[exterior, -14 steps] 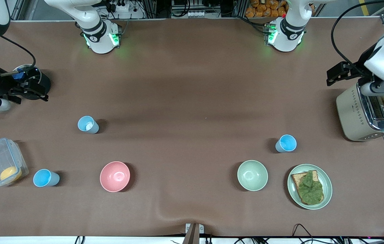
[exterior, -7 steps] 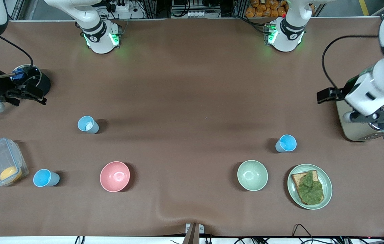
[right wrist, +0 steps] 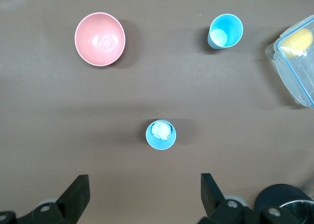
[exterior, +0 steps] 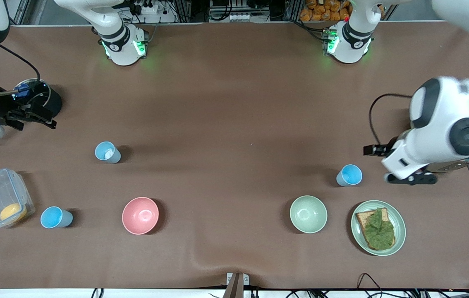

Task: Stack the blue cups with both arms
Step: 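Reach the left gripper down to the blue cup beside the green bowl, then grasp the blue cup with the left gripper while the right gripper reaches another cup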

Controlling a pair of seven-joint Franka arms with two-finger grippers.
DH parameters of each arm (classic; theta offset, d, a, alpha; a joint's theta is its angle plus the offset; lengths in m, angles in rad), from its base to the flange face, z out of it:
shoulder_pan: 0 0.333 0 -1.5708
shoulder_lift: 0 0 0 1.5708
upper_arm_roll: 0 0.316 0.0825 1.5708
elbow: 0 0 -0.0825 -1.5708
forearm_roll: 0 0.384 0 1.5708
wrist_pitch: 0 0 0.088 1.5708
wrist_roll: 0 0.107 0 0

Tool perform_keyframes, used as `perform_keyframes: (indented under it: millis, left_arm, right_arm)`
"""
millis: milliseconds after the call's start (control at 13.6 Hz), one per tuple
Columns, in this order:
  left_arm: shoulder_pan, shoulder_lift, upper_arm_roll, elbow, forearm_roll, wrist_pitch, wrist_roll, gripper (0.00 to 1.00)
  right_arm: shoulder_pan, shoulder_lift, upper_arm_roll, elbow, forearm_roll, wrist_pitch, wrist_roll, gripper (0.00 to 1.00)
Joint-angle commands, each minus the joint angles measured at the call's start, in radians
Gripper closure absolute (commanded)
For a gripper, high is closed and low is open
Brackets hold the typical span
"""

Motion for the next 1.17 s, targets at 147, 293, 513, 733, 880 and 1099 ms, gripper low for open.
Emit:
perform_keyframes:
  millis: [147, 293, 513, 733, 880, 1099]
  left_arm:
    - [0.014, 0.076, 0.001, -0.052, 0.026, 0.107, 0.014, 0.00]
    - [0.025, 0.123, 0.001, -0.023, 0.026, 0.111, 0.014, 0.00]
    - [0.031, 0.144, 0.002, 0.000, 0.016, 0.113, 0.013, 0.00]
    - [0.026, 0.201, 0.002, 0.040, 0.012, 0.131, 0.008, 0.00]
    - [0.032, 0.215, 0.002, 0.044, 0.009, 0.133, 0.009, 0.00]
    - [0.039, 0.261, 0.001, 0.046, 0.007, 0.150, 0.008, 0.00]
  right_arm:
    - [0.003, -0.001, -0.005, -0.004, 0.007, 0.005, 0.014, 0.00]
    - [0.003, 0.000, -0.005, -0.004, 0.009, 0.005, 0.014, 0.00]
    - [0.006, 0.000, -0.007, -0.004, 0.007, 0.011, 0.012, 0.00]
    - [0.023, 0.034, -0.005, -0.004, -0.002, 0.011, -0.002, 0.00]
    - [0.025, 0.057, -0.005, -0.050, -0.002, 0.006, -0.002, 0.00]
    - [0.032, 0.086, -0.004, -0.191, 0.006, 0.125, -0.005, 0.00]
